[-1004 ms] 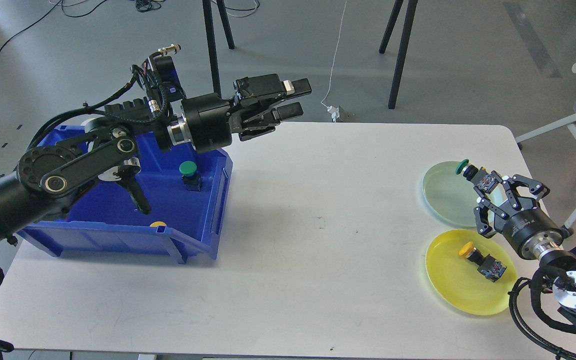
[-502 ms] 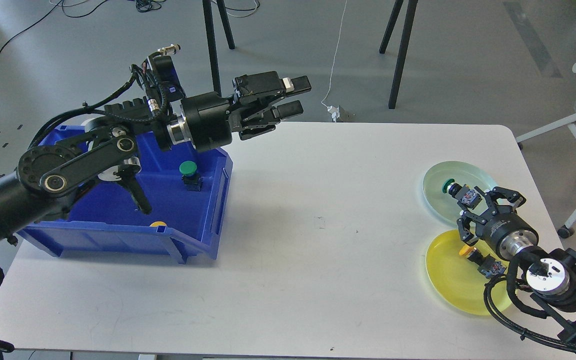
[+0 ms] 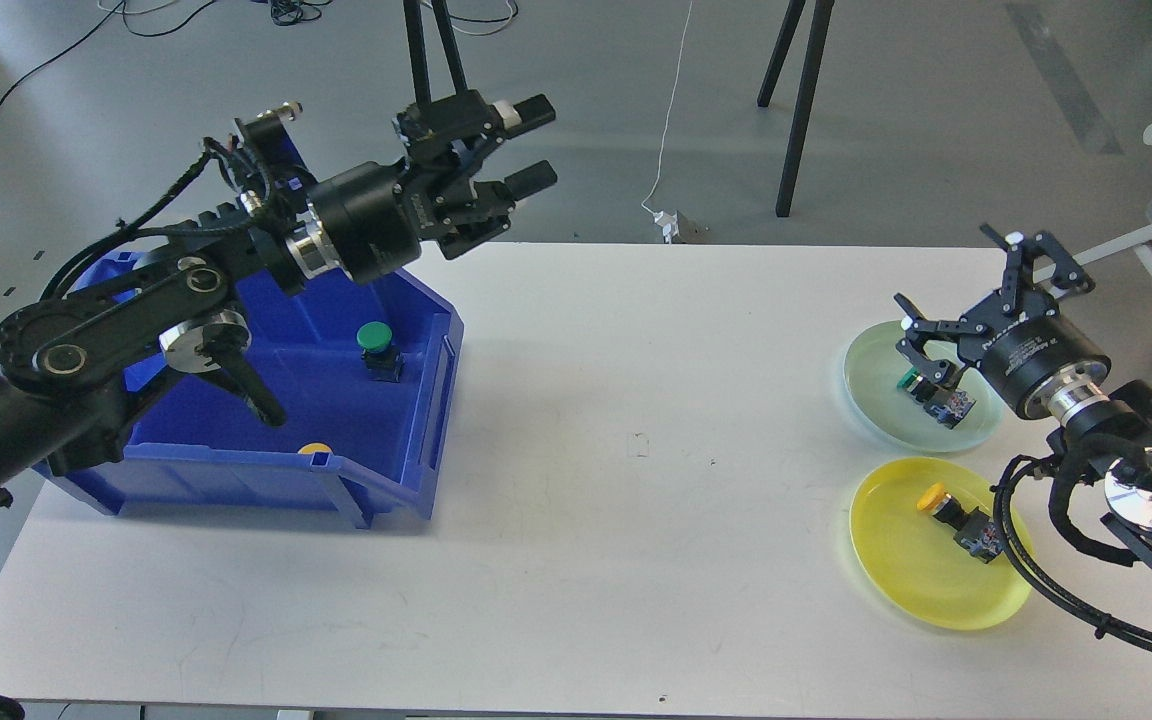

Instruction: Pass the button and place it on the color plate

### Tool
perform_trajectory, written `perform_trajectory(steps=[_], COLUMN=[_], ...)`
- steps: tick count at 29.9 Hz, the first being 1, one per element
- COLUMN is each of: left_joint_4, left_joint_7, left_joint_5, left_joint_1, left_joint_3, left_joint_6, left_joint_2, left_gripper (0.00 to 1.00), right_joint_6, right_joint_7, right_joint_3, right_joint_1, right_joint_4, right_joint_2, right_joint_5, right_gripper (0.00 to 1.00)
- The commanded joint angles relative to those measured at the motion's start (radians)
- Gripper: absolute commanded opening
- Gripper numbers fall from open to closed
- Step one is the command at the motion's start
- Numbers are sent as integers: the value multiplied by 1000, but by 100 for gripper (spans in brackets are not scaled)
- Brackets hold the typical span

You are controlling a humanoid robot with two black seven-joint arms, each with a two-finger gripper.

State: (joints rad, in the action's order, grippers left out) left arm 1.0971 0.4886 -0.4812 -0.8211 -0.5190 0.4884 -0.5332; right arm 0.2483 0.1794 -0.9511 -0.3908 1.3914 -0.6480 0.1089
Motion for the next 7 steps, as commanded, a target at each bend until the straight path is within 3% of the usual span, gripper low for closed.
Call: perform_trajectory(steps=[1, 4, 7], left_joint_4=[75, 113, 110], left_joint_7=[0, 0, 0], left_joint_5=[53, 56, 53], left_joint_1=[167, 278, 298], left_joint_3=[-223, -386, -400], left_joint_6=[0, 0, 0], left_joint_2=[-27, -28, -30], left_gripper=[80, 80, 80], right_joint_6=[90, 164, 209], right_joint_7=[25, 25, 25], right_joint_3=[5, 5, 3], right_joint_1=[-71, -114, -137], right_joint_4=[32, 26, 23], right_joint_2=[-12, -13, -16], right_joint_5=[-1, -3, -3], right_gripper=[99, 99, 99])
